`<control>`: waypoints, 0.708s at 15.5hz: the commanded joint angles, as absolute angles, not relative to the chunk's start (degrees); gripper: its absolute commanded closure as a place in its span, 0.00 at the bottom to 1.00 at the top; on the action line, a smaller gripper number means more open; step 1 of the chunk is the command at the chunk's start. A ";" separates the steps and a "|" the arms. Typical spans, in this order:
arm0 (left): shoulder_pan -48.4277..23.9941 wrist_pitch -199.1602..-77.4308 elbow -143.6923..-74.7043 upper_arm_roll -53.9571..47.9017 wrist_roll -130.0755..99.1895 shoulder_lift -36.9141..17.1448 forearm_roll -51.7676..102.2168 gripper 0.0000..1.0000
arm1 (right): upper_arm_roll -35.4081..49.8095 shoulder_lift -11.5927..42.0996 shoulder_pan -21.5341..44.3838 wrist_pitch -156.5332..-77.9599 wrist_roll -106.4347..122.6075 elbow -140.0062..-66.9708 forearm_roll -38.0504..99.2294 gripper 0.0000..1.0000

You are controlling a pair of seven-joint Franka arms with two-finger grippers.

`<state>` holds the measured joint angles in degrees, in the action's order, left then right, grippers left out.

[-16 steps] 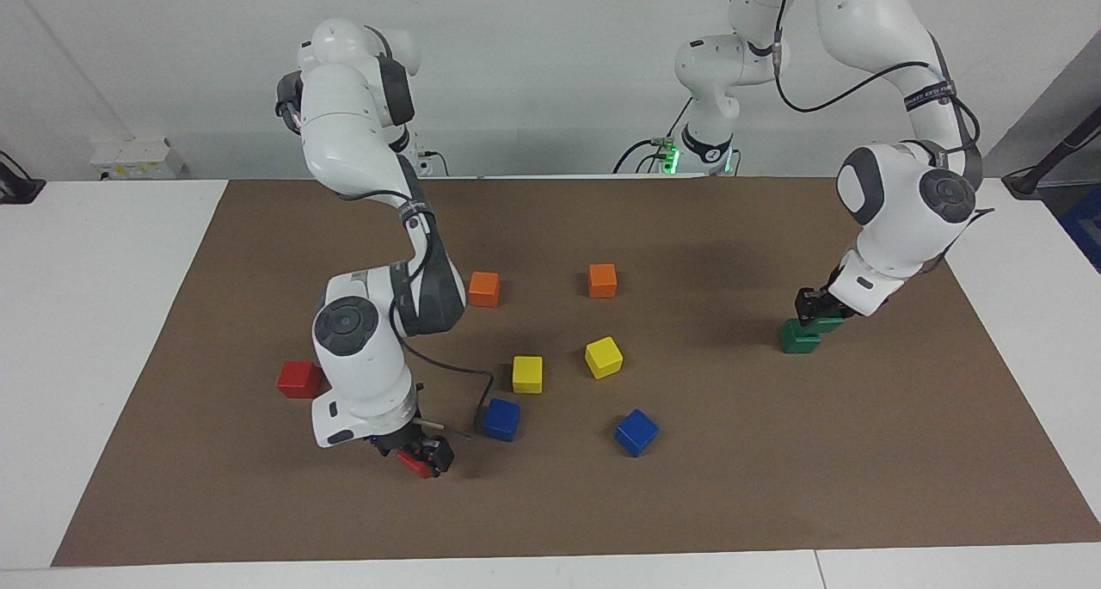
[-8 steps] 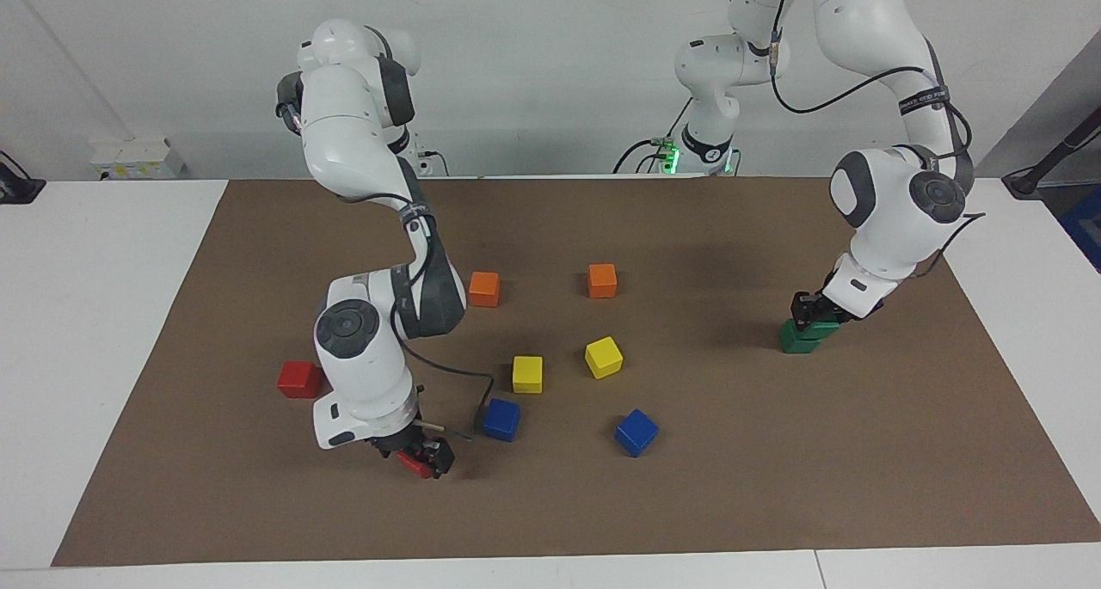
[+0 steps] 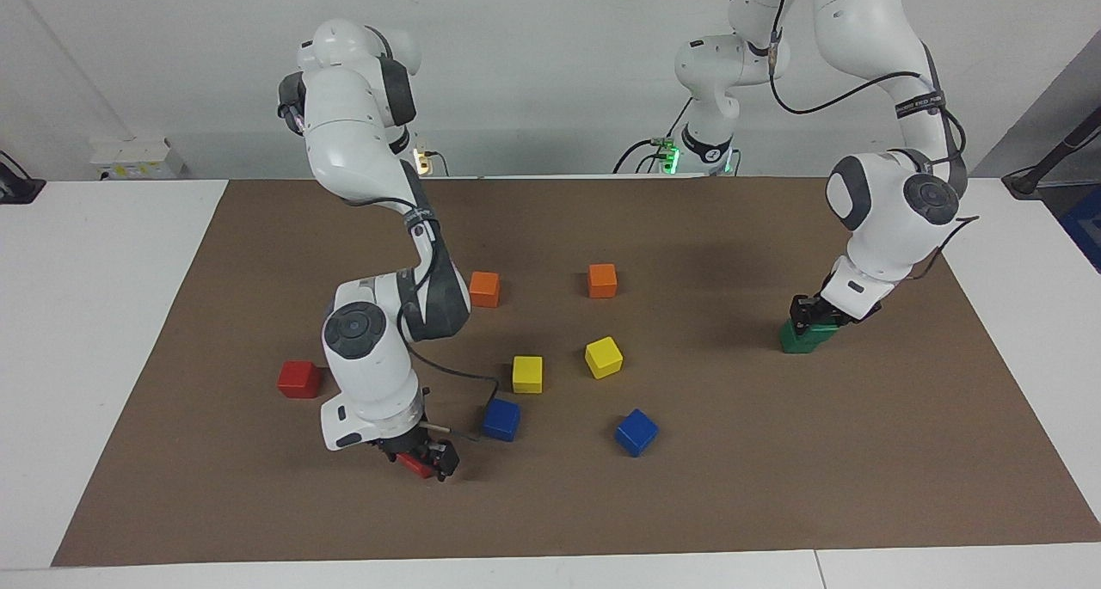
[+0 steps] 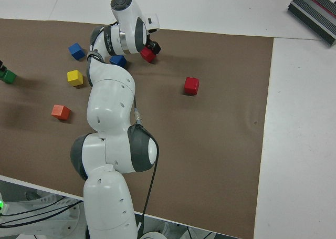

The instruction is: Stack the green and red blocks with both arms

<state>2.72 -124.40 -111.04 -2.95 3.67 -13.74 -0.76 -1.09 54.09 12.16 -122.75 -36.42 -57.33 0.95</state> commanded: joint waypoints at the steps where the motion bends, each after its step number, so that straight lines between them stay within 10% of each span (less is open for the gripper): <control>1: 3.34 -126.74 -113.38 -3.08 4.92 -12.66 0.18 1.00 | -0.44 53.70 11.87 -125.42 -38.14 -59.76 1.32 0.38; 4: 3.16 -127.18 -113.73 -3.08 4.83 -12.57 0.18 0.03 | -0.44 53.61 11.78 -125.16 -38.23 -59.77 1.23 0.94; 11: 3.08 -126.13 -113.73 -3.08 4.83 -12.31 0.18 0.00 | -0.53 53.09 11.25 -122.09 -37.09 -59.50 0.09 1.00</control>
<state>2.72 -125.44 -112.00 -2.95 3.70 -13.74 -0.74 -1.10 54.05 12.11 -123.89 -36.96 -58.71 0.83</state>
